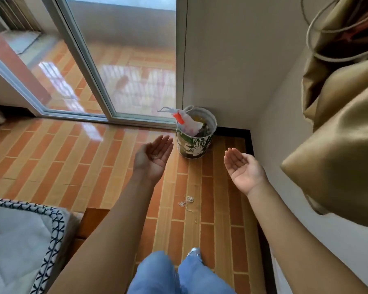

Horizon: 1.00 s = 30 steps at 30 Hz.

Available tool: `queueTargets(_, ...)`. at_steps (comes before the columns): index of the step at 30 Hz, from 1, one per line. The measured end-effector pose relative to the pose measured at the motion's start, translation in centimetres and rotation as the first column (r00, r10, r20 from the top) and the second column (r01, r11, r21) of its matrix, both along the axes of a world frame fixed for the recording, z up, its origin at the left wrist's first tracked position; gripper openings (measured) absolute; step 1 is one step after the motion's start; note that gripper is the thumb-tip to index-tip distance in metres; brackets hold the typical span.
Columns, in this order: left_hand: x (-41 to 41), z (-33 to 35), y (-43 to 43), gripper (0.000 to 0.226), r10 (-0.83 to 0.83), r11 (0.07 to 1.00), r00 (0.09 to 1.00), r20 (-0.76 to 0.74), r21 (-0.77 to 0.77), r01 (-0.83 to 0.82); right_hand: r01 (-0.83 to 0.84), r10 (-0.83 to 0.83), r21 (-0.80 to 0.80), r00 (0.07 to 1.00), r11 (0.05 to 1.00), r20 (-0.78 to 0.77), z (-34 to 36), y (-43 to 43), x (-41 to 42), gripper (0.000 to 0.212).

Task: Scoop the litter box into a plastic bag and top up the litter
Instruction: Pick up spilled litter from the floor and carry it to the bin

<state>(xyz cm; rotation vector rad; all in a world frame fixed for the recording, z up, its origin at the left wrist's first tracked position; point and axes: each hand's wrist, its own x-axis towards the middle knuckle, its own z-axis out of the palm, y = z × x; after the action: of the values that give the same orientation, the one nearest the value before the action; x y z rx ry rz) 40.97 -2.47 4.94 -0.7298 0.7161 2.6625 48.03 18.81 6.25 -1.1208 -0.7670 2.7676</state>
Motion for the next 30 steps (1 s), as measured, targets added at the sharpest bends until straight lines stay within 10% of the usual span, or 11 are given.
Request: queueTargets(30, -39.2, -17.9, 11.2, 0.033, -0.328, 0.911, 0.899, 0.291, -0.155, 0.382, 0.111, -0.104, -0.016, 0.967, 0.994, 0.233, -17.0, 8.7, -37.8, 0.034)
